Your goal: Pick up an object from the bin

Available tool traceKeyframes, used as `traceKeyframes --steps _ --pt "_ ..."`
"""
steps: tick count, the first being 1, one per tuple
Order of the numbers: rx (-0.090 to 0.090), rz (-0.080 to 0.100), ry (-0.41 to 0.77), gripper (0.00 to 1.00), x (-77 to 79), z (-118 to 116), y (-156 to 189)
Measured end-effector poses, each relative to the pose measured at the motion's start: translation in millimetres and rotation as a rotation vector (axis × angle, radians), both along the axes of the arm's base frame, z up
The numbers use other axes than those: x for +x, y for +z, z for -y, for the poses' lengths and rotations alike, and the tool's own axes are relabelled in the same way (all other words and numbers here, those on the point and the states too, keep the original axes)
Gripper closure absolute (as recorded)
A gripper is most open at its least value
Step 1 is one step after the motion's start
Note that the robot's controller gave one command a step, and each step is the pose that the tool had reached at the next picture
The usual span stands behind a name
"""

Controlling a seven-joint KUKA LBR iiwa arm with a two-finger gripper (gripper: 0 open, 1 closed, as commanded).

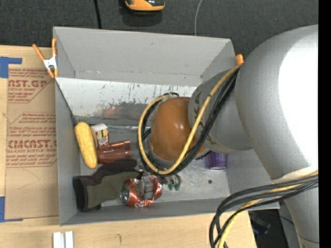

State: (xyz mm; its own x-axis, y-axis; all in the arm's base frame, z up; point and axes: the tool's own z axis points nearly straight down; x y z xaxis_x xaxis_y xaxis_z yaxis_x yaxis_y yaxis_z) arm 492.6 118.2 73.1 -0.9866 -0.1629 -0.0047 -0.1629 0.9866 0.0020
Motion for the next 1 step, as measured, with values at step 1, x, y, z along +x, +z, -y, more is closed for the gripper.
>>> traceKeyframes --steps 1 --pt "-0.002 -0.001 -0.010 1.00 16.1 17.1 146.5"
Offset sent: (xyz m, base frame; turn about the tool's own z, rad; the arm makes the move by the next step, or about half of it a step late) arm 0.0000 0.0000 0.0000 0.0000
